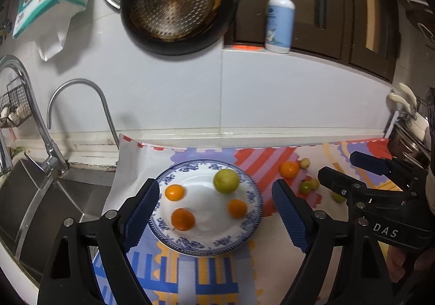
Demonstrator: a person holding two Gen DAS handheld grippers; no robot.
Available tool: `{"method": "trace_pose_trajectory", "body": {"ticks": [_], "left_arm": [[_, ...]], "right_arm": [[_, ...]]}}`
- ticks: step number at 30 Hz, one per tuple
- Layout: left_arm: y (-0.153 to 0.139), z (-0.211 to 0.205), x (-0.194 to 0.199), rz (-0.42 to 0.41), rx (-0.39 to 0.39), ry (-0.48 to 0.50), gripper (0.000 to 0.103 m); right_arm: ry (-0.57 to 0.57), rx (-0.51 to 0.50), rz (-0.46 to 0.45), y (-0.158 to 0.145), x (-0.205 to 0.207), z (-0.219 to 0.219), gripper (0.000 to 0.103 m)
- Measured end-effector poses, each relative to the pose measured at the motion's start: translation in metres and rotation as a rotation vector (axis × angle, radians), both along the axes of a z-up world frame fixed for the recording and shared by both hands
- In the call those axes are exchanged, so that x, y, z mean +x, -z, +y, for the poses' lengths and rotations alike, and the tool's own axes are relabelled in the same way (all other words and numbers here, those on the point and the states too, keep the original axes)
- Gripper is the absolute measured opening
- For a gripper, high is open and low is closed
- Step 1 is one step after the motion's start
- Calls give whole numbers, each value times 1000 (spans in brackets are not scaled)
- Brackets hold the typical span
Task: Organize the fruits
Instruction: 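Lift both open tools away from the plate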
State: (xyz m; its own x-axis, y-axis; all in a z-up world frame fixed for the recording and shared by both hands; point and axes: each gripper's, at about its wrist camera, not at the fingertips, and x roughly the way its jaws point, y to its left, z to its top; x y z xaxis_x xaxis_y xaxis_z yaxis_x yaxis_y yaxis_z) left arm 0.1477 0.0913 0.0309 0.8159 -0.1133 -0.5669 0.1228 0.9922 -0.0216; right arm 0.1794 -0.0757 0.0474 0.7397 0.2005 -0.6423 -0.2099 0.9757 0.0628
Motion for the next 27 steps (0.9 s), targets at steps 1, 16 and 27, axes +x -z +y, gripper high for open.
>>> {"method": "trace_pose_trajectory", "body": {"ticks": [1, 16, 27], "left_arm": [[-1, -3, -3, -3, 0, 6, 85], [3, -46, -21, -28, -12, 31, 86], [20, -69, -17, -51, 15, 30, 86]], "right_arm": [[8, -1, -6, -1, -5, -4, 72], [143, -47, -25, 3, -40, -55, 72], [221, -64, -34, 16, -42, -89, 72]]}}
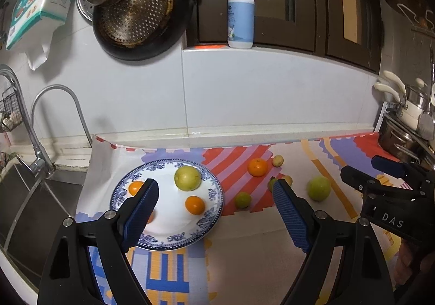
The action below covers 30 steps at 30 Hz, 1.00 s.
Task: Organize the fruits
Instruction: 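Lift both open tools away from the plate, then move the left tool to a small green fruit while the right tool approaches the large green fruit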
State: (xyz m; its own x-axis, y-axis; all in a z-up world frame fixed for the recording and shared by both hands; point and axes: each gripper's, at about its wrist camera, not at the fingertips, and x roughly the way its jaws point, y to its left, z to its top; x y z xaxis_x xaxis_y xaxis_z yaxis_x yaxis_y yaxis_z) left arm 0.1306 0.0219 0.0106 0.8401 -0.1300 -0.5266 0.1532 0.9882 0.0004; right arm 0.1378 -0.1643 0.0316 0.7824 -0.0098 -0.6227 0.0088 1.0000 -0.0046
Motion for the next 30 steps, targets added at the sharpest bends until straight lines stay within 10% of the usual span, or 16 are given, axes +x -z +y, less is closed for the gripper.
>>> {"method": "trace_pose_trajectory", "body": {"ticks": [21, 30], "left_arm": [[62, -38, 47, 71, 68, 60, 85], [87, -48, 76, 155, 75, 80, 65]], "right_arm": [[34, -9, 111, 64, 33, -35, 72], [38, 11, 178, 92, 57, -43, 72]]}}
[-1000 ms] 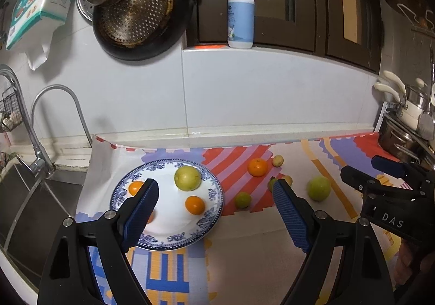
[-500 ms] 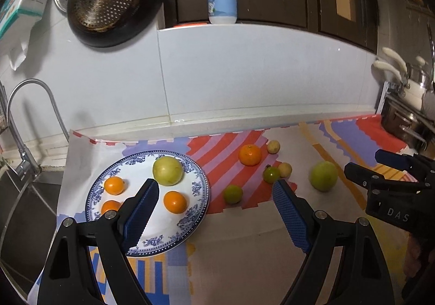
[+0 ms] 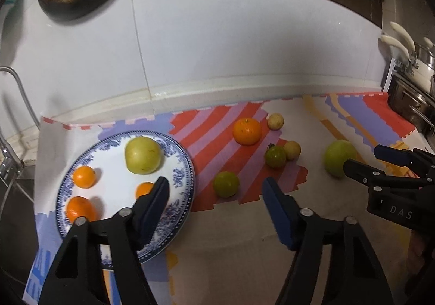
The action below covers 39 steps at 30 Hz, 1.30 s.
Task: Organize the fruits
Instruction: 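Move the left tool to a small green fruit while the right tool approaches the large green fruit, then close the left tool on the small green fruit while the right tool grasps the large green fruit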
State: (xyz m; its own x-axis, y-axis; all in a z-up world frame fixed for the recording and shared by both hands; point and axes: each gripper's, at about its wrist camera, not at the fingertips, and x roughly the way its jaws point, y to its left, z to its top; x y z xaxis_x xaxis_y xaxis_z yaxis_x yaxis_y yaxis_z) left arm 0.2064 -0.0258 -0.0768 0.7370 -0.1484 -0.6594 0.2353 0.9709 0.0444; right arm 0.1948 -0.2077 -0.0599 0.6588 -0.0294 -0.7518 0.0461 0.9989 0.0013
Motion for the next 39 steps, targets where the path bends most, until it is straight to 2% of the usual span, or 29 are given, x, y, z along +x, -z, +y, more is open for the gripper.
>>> {"method": "trace_pose_trajectory", "body": {"ticks": [21, 31, 33, 39], "left_arm": [[32, -13, 41, 140, 22, 16, 35], [39, -16, 47, 159, 24, 26, 30], [40, -16, 47, 159, 22, 27, 29], [39, -16, 46, 153, 26, 32, 29]], "right_arm": [[4, 42, 59, 30, 30, -8, 69], [-7, 46, 73, 36, 34, -5, 58], [-21, 51, 70, 36, 33, -3, 51], [-26, 33, 60, 35, 32, -1, 51]]}}
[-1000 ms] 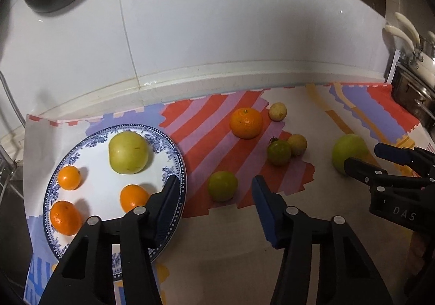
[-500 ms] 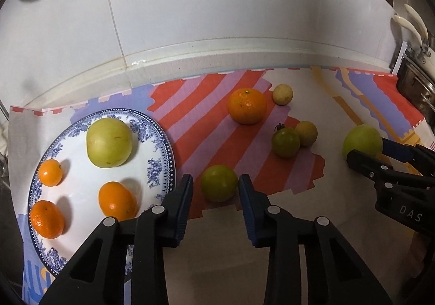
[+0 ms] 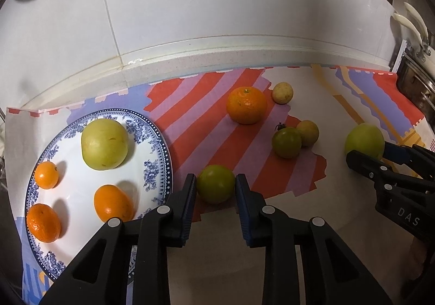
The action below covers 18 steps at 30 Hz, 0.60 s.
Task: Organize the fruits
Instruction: 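Close the left tool on the small green fruit while the right tool grasps the large green fruit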
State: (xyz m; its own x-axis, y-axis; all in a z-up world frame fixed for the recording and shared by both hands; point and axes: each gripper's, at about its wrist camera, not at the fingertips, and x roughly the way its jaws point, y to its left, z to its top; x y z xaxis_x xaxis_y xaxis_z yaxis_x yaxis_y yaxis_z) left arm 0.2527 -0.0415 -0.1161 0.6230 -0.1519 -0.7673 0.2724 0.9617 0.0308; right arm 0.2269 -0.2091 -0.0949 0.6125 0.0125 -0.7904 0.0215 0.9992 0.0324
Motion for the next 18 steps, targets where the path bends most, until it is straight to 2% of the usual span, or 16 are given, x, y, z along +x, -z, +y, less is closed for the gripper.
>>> {"method": "trace_pose_trajectory", "body": {"ticks": [7, 18], "left_arm": [[-8, 0, -4, -25, -6, 5, 29], [-36, 10, -19, -75, -44, -6, 29]], "right_arm": [[-3, 4, -14, -3, -3, -2, 51], [-51, 11, -59, -28, -14, 11, 51]]}}
